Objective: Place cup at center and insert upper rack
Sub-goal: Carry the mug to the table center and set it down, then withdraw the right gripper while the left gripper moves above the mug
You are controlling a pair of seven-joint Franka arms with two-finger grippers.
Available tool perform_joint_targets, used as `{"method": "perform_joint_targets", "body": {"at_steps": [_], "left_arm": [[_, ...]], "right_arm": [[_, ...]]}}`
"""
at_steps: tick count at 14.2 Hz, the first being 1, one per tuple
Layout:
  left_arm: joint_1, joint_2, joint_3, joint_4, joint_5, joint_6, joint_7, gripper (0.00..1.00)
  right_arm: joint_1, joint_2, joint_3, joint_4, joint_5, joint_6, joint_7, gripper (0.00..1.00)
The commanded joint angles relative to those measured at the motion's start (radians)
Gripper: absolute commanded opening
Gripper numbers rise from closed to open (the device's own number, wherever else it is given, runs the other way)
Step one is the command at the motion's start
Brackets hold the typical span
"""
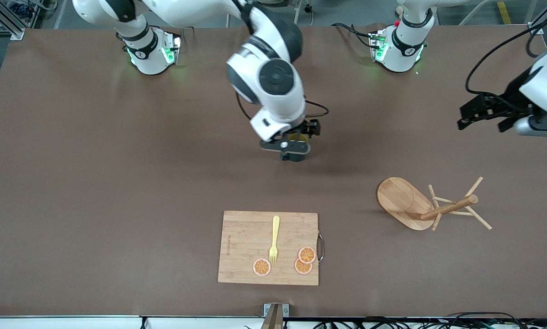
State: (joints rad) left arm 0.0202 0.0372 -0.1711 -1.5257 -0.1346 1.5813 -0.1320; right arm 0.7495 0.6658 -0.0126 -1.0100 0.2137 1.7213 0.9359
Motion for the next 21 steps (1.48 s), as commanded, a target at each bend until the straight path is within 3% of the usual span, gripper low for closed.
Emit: {"method": "perform_joint_targets", "body": {"at_steps": [1,3,8,11,14,16,21], "left_arm": [[-0.002,-0.007,-0.060,-0.022,-0.054,-0.004,-0.105,1.00],[-0.002,-0.005,-0.125,-0.037,-0.056,-0.004,-0.196,1.00],[-0.008,0.009,-0.296,-0.102,-0.054,0.058,-0.446,1.00],[-0.034,0.058,-0.398,-0.100,-0.053,0.141,-0.622,1.00],[-0.172,0.145,-0.413,-0.093,-0.016,0.293,-0.885,1.00],[-0.277,0.234,-0.412,-0.071,0.102,0.397,-1.097,1.00],[-0.462,0.397,-0.398,-0.001,0.278,0.456,-1.431,1.00]], "right_arm": [[-0.134,-0.100,0.016,-0.041,-0.032,-0.048,-0.060,1.00],[-0.252,-0.140,0.019,-0.042,-0.111,-0.106,-0.170,1.00],[-0.511,-0.176,0.017,-0.042,-0.120,-0.203,-0.385,1.00],[-0.587,-0.201,0.016,-0.042,-0.164,-0.204,-0.512,1.00],[-0.653,-0.245,0.019,-0.044,-0.211,-0.206,-0.613,1.00],[-0.686,-0.297,0.011,-0.082,-0.212,-0.204,-0.670,1.00],[-0.834,-0.449,0.011,-0.265,-0.195,-0.190,-0.871,1.00]]}}
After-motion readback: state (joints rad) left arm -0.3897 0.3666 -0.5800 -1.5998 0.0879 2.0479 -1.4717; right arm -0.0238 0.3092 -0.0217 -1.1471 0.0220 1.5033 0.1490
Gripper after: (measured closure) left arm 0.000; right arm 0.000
